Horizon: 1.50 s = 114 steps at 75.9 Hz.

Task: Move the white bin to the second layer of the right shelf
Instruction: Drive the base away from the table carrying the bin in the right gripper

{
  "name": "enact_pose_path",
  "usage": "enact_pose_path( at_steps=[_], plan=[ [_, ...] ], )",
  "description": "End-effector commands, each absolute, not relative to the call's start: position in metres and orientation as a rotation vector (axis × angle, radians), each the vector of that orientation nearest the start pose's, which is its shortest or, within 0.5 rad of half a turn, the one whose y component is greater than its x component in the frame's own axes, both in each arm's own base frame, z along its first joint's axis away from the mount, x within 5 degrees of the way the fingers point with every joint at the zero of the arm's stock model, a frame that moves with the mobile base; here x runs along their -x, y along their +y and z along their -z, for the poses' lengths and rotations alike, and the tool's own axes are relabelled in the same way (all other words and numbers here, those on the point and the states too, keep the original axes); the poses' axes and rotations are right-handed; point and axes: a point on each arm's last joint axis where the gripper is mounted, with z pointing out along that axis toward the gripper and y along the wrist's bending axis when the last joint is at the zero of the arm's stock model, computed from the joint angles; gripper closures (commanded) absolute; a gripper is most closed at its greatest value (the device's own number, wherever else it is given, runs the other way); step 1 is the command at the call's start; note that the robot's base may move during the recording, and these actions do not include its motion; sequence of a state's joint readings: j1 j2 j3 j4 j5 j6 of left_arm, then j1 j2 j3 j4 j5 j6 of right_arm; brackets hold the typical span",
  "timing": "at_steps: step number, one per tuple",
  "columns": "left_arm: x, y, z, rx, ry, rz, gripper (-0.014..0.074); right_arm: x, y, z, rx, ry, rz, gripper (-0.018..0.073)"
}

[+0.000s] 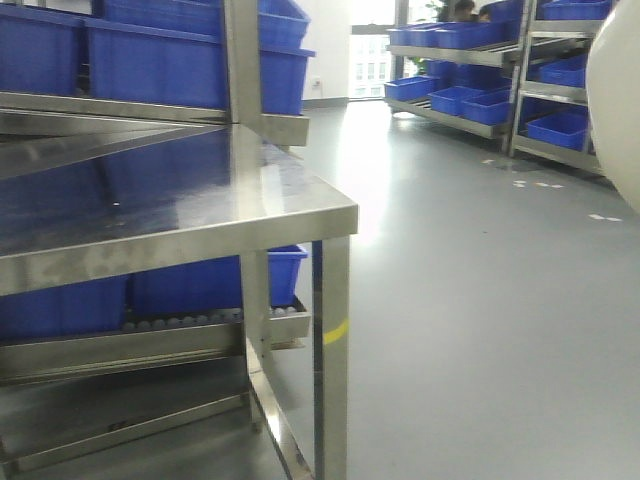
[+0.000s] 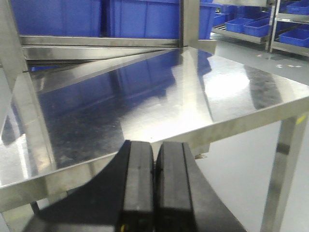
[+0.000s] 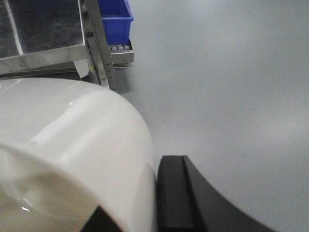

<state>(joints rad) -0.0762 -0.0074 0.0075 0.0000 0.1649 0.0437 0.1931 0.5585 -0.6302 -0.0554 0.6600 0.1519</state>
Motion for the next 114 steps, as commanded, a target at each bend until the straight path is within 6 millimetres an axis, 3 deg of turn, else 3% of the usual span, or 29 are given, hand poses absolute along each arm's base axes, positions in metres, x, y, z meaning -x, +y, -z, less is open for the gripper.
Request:
enact_pose_path(
  at_steps=[1,114],
  plan=[
    [-0.0565,-0.0045,-0.1923,-0.093,1.581,0.032,0.0512,-0.1062,0.0168,-0.3404,0.055,1.955,-0.159,0.0504],
    [-0.0565,-0.0045,-0.1923,-0.093,1.581,0.032,0.0512,-0.106,0.0167,-0.3405,0.055,1.954,-0.159,0.0504]
  ],
)
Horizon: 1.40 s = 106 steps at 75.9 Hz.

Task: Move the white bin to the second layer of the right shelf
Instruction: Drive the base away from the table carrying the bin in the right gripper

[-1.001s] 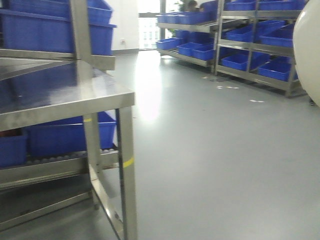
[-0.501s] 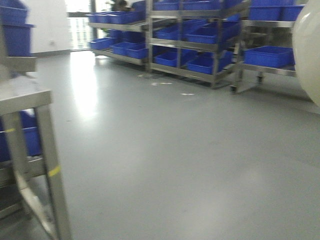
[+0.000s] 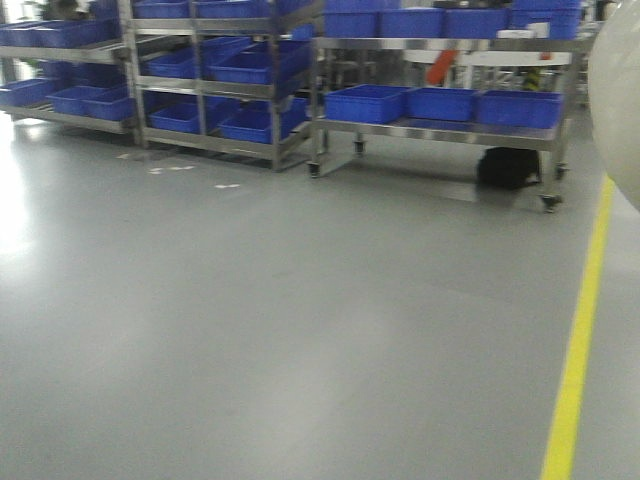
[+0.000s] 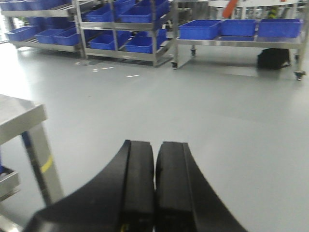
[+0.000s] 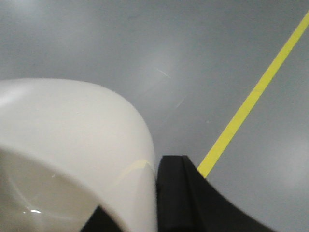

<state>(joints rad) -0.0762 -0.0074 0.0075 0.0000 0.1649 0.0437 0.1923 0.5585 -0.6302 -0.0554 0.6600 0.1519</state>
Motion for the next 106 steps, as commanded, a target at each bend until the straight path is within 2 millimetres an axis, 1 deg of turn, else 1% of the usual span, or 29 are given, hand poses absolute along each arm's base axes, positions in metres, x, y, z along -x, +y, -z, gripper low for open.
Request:
enact_pose_path(
  at_steps=[1,106],
  plan=[
    [-0.0565,-0.0045,-0.1923,-0.093,1.581,0.032,0.0512,-0.106,0.0167,-0.3405,0.055,1.954,-0.159,0.0504],
    [-0.0565,-0.0045,-0.1923,-0.093,1.581,0.032,0.0512,-0.1058,0.0167,-0.3405,0.055,1.954,-0.159,0.0504]
  ],
)
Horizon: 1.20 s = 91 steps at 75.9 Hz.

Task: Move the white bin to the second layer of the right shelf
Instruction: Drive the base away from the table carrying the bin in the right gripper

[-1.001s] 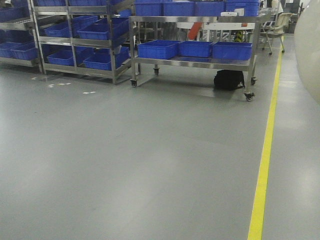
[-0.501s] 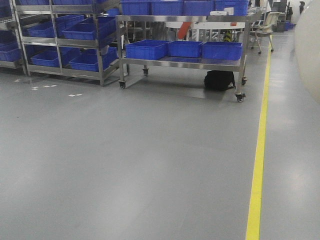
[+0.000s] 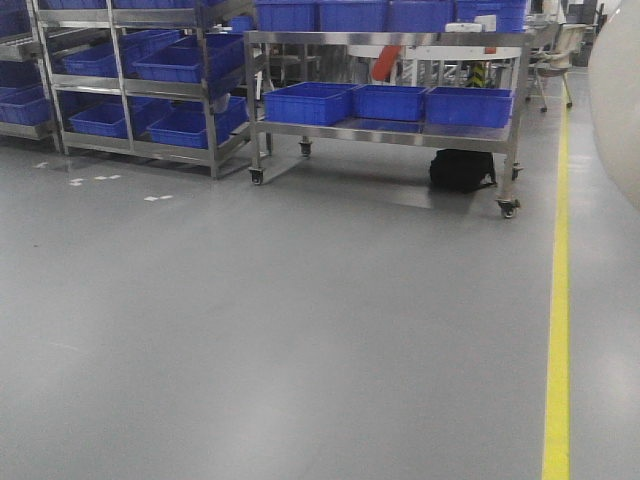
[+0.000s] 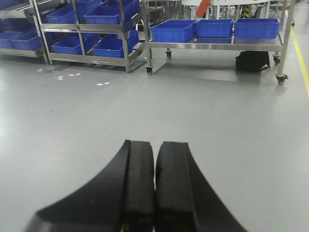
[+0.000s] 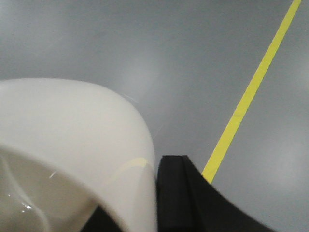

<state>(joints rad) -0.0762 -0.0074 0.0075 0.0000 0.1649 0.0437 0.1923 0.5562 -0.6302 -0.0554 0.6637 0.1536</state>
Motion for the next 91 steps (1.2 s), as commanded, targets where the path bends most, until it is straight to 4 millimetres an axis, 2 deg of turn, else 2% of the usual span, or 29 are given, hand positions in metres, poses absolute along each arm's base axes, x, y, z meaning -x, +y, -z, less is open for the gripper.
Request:
enact_pose_path(
  at_steps=[1,91],
  plan=[
    [-0.0565,-0.0045,-0.1923,-0.093,1.581,0.032,0.0512,-0.1058,0.0167,-0.3405,0.055,1.954,-0.159,0.0504],
    [-0.0565,-0.0045,-0.1923,-0.093,1.581,0.032,0.0512,-0.1058,0.0167,-0.3405,0.055,1.954,-0.159,0.0504]
  ],
)
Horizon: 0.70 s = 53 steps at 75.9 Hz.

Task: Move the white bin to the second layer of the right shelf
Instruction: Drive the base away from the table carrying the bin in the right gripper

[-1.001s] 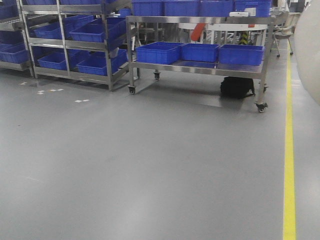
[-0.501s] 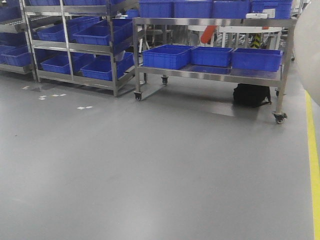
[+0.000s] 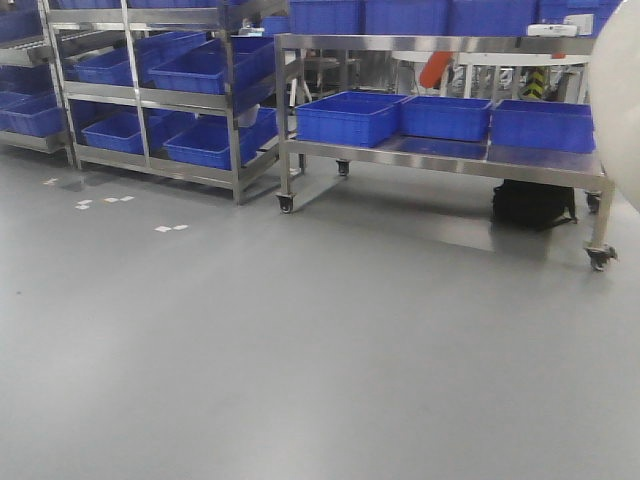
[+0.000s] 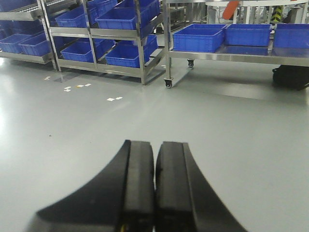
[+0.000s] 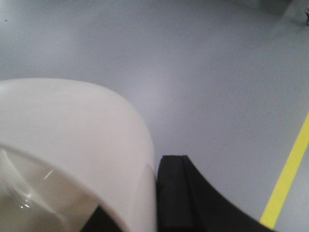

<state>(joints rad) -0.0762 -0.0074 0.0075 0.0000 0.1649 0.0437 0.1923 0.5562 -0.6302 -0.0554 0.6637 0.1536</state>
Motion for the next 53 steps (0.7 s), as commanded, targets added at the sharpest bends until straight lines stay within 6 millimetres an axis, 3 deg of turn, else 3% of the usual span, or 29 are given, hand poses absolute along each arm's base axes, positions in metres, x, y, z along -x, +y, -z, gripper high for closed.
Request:
enact_pose_path(
  at_steps=[1,53],
  plan=[
    [-0.0565,-0.0045,-0.1923,-0.093,1.581,0.032,0.0512,-0.1058,0.0167,-0.3405,0.055,1.954,-0.159,0.0504],
    [-0.0565,-0.0045,-0.1923,-0.093,1.581,0.032,0.0512,-0.1058,0.0167,-0.3405,0.055,1.954,-0.159,0.0504]
  ],
)
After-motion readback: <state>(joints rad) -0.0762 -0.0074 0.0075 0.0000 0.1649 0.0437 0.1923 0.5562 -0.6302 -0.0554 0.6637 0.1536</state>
